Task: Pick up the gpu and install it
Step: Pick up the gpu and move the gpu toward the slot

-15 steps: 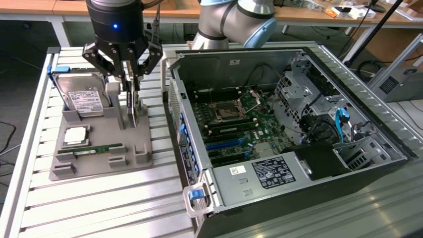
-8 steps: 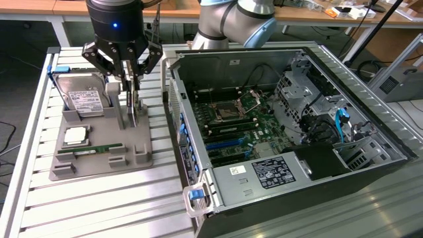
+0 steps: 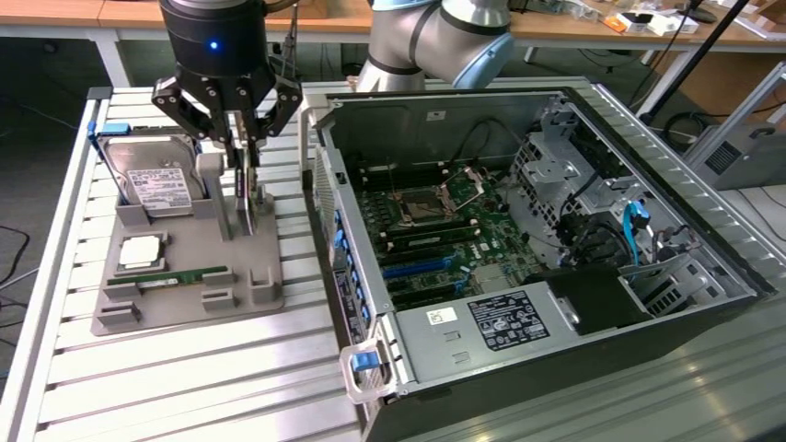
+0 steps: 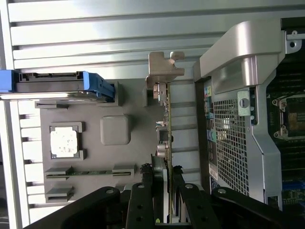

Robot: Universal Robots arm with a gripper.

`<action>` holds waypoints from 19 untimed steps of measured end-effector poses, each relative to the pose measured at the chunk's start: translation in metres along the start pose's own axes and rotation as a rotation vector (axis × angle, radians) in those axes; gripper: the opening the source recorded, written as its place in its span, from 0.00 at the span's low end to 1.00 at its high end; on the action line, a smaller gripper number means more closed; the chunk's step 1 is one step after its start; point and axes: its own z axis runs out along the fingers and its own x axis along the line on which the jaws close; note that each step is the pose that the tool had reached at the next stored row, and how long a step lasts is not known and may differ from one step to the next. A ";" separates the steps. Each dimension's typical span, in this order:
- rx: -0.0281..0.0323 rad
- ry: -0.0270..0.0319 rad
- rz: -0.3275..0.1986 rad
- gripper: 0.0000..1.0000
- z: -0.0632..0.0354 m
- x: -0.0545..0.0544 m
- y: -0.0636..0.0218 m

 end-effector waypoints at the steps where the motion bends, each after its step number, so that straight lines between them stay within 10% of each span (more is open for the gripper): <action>1: 0.0000 0.0000 0.000 0.27 -0.0002 0.000 0.0000; 19: 0.0000 0.0000 0.000 0.27 -0.0051 0.000 0.0002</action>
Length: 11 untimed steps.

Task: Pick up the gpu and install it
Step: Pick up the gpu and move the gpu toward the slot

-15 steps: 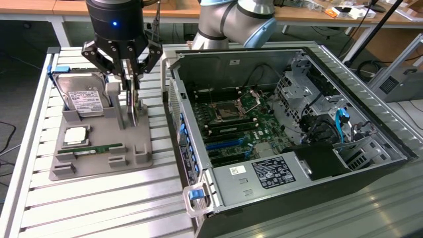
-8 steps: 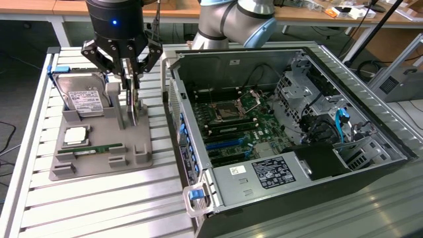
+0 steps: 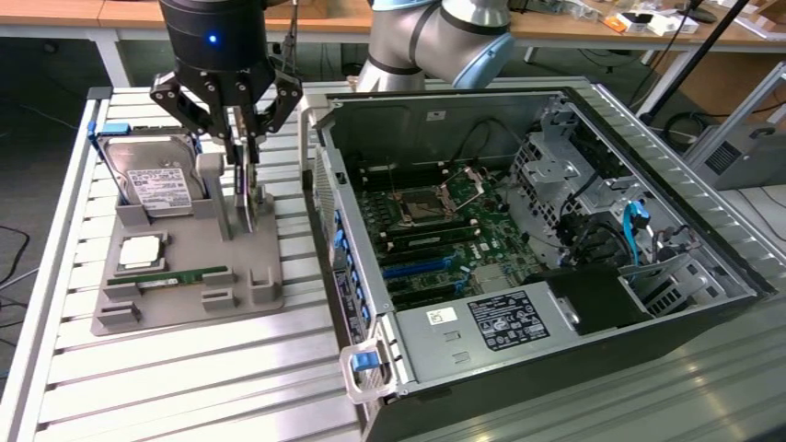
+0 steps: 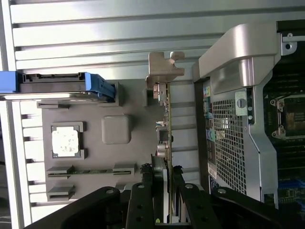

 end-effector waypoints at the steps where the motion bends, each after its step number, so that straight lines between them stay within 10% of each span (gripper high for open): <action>1: 0.0001 0.0000 0.000 0.27 -0.0004 0.000 0.0000; 11: 0.0001 0.0001 0.000 0.27 -0.0076 0.000 0.0003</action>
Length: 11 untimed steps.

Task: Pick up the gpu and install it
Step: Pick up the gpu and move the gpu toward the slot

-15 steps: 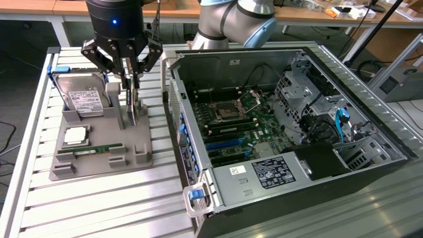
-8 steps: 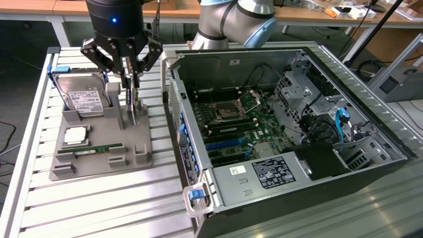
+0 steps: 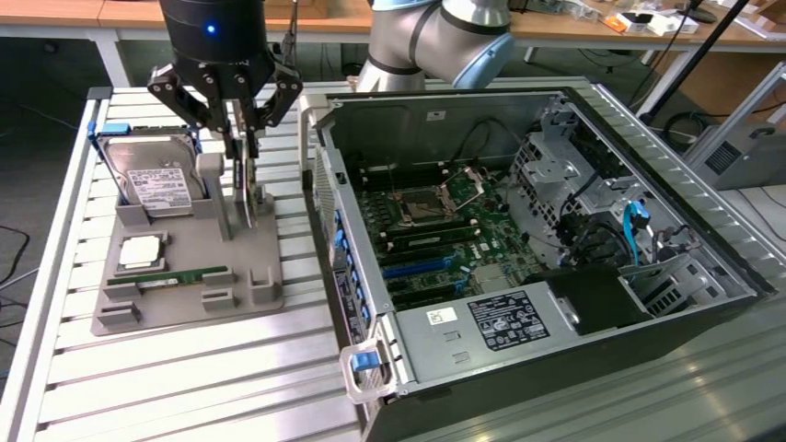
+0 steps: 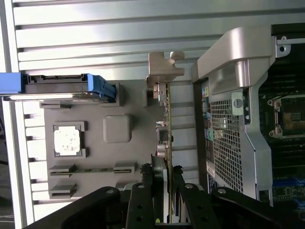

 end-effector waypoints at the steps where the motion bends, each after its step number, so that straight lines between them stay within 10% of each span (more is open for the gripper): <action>1: -0.0001 -0.0001 0.000 0.27 -0.0002 0.000 0.0000; 11: 0.0000 -0.0001 0.000 0.27 -0.0041 0.000 0.0002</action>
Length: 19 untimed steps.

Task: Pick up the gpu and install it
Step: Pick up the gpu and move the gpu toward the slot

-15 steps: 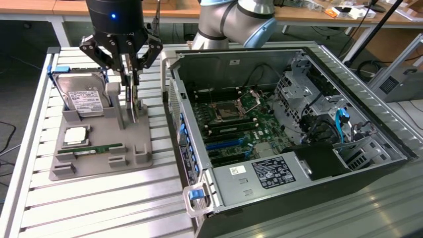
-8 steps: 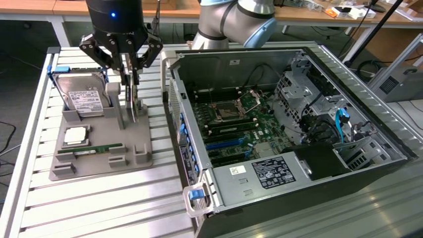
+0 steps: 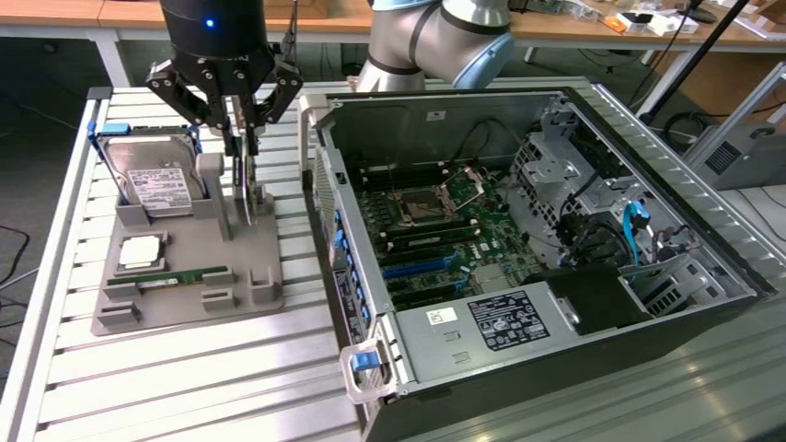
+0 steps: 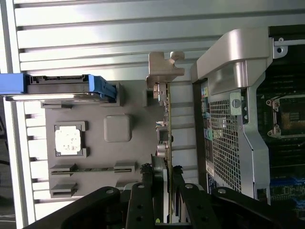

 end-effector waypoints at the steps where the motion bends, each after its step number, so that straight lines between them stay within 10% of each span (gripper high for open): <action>1: 0.0000 0.0000 0.000 0.27 -0.0004 0.000 0.0000; 19: 0.0000 0.0001 0.000 0.27 -0.0040 0.000 0.0001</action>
